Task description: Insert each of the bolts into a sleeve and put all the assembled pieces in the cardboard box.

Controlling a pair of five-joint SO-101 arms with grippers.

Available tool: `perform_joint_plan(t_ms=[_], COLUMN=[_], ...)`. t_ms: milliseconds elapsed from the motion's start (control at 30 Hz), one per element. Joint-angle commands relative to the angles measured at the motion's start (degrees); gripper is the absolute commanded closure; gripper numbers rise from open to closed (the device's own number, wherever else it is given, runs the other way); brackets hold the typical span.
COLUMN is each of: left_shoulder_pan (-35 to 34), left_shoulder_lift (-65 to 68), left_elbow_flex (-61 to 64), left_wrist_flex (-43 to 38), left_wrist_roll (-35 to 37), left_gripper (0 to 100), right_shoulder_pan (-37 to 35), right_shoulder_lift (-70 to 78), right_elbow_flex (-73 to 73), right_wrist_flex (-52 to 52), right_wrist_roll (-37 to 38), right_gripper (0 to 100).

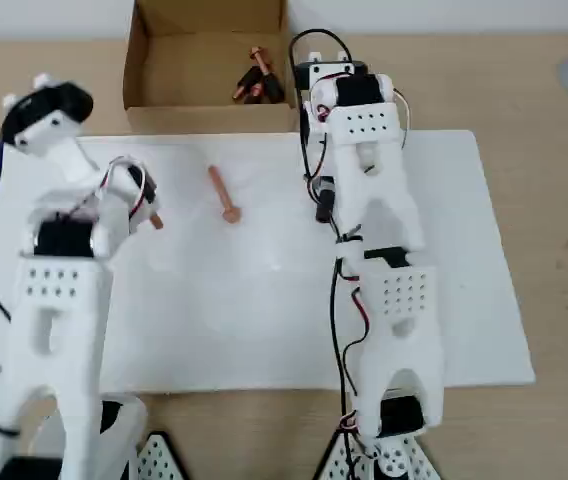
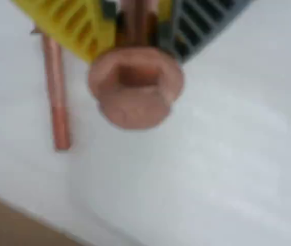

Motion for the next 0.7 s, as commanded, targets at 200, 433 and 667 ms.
perform_joint_plan(t_ms=[200,433,667], left_shoulder_pan=[0.53,0.53,0.53], left_shoulder_lift=[-9.19,-9.63,-9.63], left_elbow_flex=[11.25,11.34,11.25], left_wrist_flex=[-10.73,-10.55,-10.37], left_wrist_roll=[-0.53,-0.53,-0.53], left_gripper=[100,100,100], right_shoulder_pan=[0.4,0.22,-0.92], right_shoulder_lift=[4.26,4.53,9.19], right_elbow_flex=[-0.13,-0.04,-0.4], right_wrist_flex=[0.7,0.26,0.09], right_wrist_roll=[-5.19,-9.05,-9.85], right_gripper=[81.8,81.8,81.8])
